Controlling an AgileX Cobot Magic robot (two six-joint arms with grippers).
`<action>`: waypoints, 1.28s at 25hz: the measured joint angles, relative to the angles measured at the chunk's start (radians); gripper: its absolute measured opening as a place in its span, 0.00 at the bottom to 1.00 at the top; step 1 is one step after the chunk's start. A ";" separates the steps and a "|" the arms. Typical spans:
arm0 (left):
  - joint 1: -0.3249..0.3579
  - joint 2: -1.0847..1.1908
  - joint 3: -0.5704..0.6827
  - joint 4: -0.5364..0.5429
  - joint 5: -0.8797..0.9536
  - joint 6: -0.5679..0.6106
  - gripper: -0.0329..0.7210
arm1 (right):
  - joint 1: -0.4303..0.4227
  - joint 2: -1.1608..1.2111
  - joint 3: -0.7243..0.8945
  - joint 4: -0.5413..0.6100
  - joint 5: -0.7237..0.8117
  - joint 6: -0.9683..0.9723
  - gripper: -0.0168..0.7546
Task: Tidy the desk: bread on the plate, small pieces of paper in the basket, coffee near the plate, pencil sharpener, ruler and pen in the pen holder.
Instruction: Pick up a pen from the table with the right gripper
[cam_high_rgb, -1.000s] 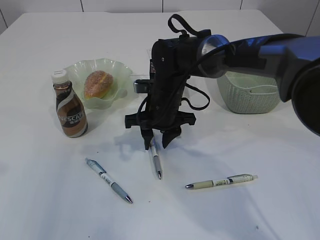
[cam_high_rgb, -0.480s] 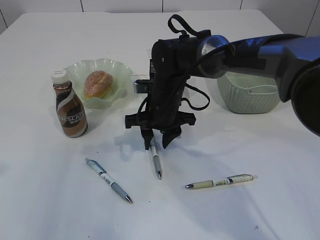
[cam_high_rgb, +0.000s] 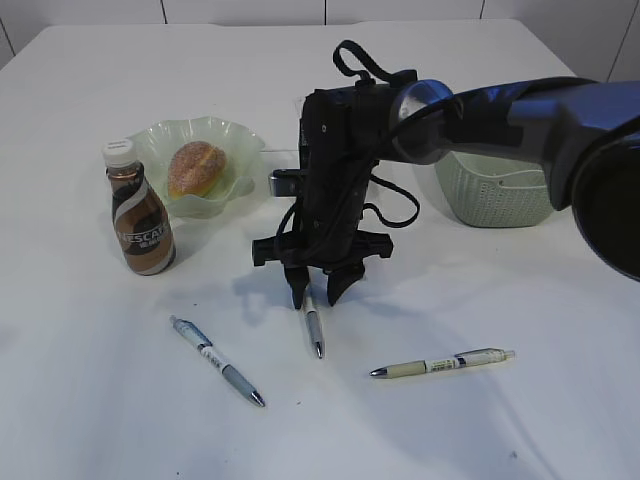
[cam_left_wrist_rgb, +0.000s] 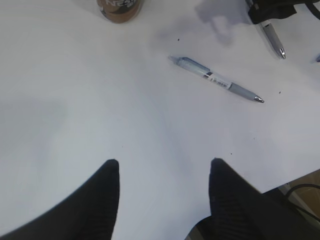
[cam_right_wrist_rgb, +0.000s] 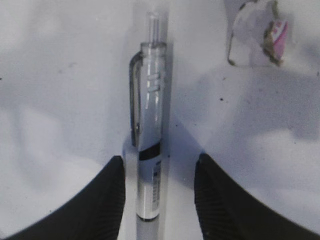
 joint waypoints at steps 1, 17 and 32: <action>0.000 0.000 0.000 0.000 0.000 0.000 0.58 | 0.000 0.000 0.000 -0.004 0.002 0.000 0.51; 0.000 0.000 0.000 0.000 -0.002 0.000 0.58 | 0.000 0.002 -0.002 -0.072 0.048 0.010 0.17; 0.000 0.000 0.000 0.000 -0.002 0.000 0.58 | 0.000 0.013 -0.108 -0.112 0.107 0.012 0.14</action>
